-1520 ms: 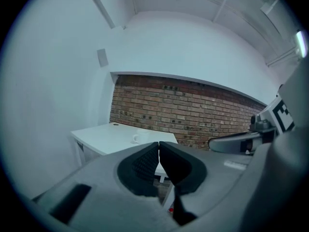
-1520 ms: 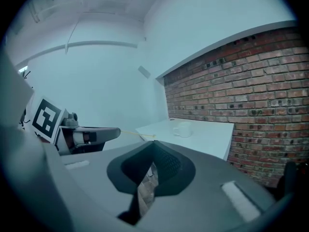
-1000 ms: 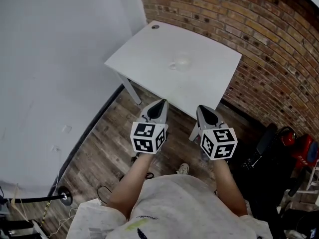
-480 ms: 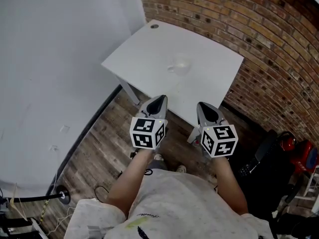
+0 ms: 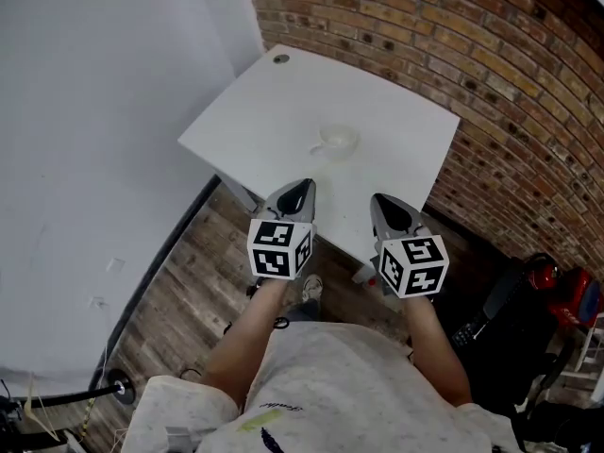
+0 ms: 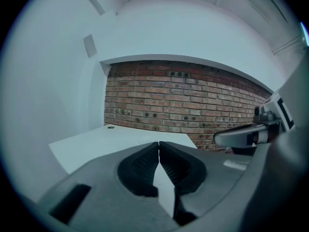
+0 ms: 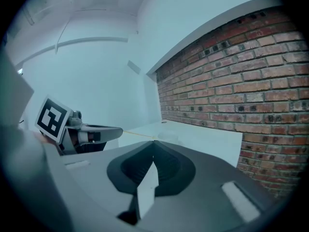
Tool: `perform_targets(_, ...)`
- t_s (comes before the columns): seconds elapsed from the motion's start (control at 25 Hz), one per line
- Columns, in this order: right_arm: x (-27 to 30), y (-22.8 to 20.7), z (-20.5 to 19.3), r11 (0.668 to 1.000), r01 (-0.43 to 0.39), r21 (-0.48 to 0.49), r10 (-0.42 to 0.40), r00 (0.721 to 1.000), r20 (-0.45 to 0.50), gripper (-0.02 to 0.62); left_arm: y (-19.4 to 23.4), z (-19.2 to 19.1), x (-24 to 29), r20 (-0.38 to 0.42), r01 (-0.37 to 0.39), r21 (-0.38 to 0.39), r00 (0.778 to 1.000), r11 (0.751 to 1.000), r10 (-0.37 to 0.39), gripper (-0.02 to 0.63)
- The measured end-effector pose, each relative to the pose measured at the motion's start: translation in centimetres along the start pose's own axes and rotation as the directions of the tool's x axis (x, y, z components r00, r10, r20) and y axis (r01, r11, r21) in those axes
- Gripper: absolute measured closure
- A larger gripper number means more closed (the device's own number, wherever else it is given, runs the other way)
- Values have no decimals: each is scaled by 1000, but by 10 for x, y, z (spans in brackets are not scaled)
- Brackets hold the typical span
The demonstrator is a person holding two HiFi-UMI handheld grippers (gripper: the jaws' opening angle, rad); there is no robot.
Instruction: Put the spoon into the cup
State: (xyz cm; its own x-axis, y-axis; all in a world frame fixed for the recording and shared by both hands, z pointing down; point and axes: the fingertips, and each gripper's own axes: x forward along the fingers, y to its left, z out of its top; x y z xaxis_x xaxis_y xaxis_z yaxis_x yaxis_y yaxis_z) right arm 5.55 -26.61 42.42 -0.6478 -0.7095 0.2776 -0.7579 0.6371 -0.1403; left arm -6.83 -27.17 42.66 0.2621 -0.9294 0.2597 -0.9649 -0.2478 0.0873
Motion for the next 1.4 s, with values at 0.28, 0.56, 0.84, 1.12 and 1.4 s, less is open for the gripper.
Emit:
perform_targets(0.28, 50, -15, 17, 999, 32, 6, -32, 999, -10, 585, 30, 10, 50, -35, 41, 21, 999, 999, -40, 603)
perform_targets(0.56, 88, -31, 25, 996, 88, 21, -87, 996, -28, 584, 56, 10, 96, -80, 97, 23, 992, 995, -95, 601)
perform_targets(0.84, 112, -43, 36, 989, 148, 20, -147, 989, -31, 584, 67, 4, 132, -110, 158, 28, 982, 987, -154, 601)
perform_targets(1.12, 129, -56, 38, 980, 196, 28, -195, 980, -38, 584, 74, -11, 158, -159, 202, 24, 968, 979, -196, 601)
perform_targets(1.4, 144, -64, 39, 974, 222, 40, -220, 974, -46, 584, 79, -16, 175, -186, 235, 33, 956, 971, -225, 601)
